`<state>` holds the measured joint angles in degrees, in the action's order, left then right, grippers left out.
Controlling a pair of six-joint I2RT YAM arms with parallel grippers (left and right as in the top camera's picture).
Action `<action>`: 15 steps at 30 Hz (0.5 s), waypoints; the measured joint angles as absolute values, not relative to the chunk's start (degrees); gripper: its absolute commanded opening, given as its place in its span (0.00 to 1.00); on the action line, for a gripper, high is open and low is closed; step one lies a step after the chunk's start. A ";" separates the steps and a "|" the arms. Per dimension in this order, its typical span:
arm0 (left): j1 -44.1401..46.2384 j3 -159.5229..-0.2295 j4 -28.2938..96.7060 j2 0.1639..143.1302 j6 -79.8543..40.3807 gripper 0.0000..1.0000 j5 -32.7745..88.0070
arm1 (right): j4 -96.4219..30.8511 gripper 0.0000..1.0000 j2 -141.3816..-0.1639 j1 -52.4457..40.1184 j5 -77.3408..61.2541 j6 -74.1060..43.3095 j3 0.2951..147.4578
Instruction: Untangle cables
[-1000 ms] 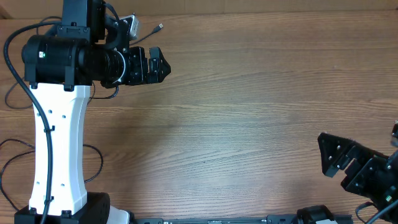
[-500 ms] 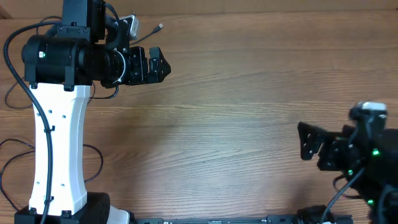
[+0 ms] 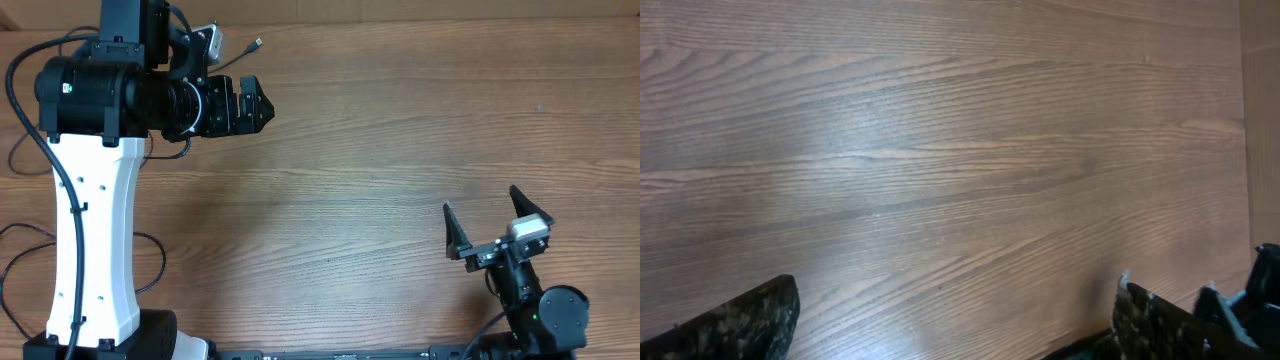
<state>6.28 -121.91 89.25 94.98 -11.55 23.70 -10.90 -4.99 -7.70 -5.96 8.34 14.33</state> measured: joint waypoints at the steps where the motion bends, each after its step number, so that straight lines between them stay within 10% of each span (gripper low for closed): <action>1: 6.28 -121.91 89.23 94.98 -11.55 1.00 23.73 | -7.35 1.00 -4.12 -7.27 -7.09 9.32 11.81; 15: 6.28 -121.91 89.23 94.98 -11.55 1.00 23.70 | -3.07 1.00 -0.84 -4.60 -9.80 12.21 1.06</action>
